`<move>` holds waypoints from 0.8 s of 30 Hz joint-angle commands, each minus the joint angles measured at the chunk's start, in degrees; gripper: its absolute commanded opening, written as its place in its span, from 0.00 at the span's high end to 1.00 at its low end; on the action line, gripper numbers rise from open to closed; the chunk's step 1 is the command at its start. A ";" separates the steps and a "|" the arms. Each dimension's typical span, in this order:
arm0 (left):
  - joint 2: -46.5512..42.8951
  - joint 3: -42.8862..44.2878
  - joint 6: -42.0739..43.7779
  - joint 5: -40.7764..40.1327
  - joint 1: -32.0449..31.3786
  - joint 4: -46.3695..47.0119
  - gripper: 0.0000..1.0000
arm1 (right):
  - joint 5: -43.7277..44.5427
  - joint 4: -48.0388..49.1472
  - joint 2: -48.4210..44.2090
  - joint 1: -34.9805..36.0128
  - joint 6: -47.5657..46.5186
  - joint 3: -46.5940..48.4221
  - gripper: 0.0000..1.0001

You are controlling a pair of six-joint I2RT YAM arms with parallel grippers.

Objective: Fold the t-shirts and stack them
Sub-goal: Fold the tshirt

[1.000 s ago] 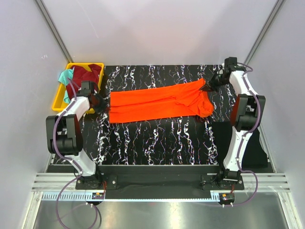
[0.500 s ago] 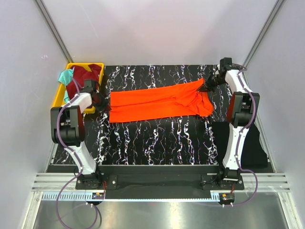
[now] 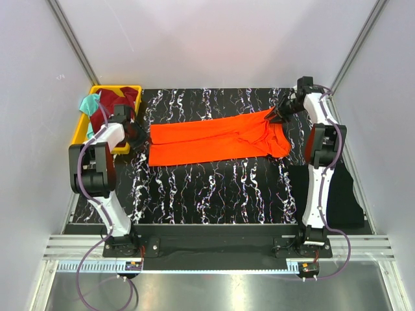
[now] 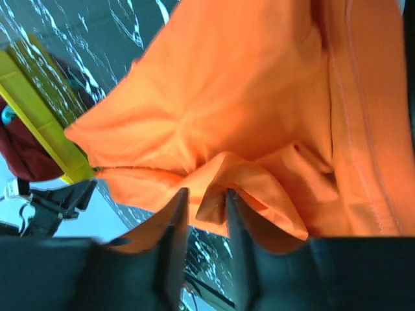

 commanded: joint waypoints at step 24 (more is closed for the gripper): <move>-11.91 -8.88 15.15 8.32 -9.30 -2.71 0.61 | 30.89 7.08 -35.26 6.51 -24.52 -42.95 0.42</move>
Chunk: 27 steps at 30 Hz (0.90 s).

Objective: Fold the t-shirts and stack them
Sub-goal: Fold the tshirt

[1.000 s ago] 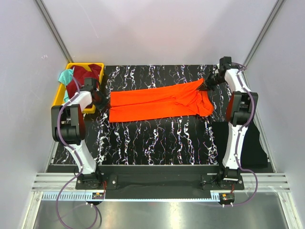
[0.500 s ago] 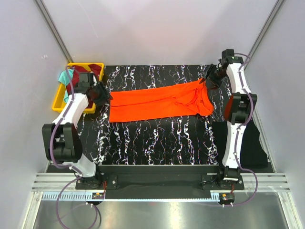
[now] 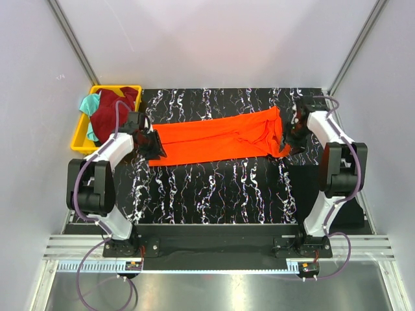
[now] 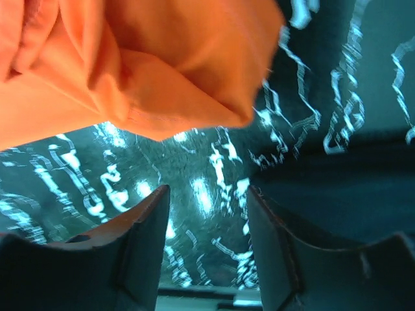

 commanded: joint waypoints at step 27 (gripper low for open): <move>4.87 0.25 -0.40 -4.83 2.53 -1.04 0.70 | 13.62 15.79 9.17 5.83 -7.19 3.43 0.60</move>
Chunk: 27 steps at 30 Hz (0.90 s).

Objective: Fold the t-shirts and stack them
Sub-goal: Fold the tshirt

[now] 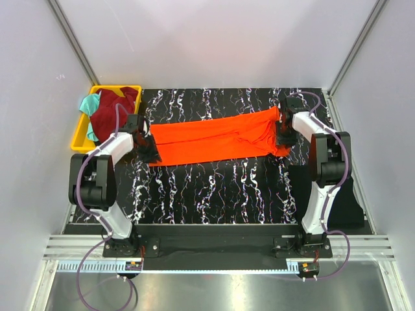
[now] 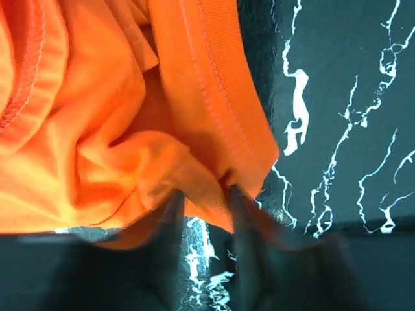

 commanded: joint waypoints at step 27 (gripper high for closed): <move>5.74 3.57 2.66 -7.62 2.02 -3.86 0.70 | 9.23 -11.14 -1.33 -1.74 4.35 4.31 0.50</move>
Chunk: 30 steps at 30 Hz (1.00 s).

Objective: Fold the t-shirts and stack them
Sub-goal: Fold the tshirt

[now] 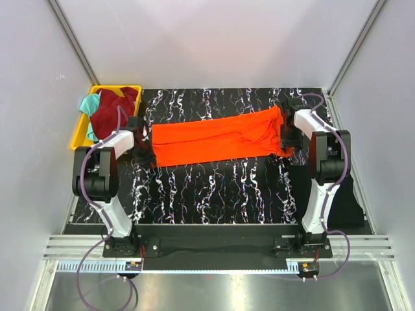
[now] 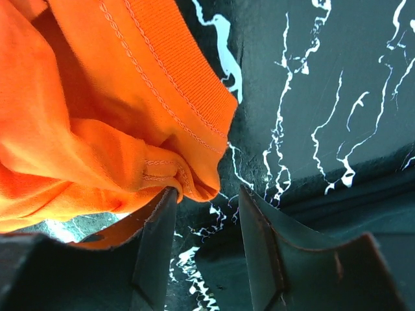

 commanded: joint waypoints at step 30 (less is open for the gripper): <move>1.83 2.09 2.53 -1.67 0.75 -0.25 0.69 | -9.89 3.97 -5.76 -0.90 1.58 -0.80 0.61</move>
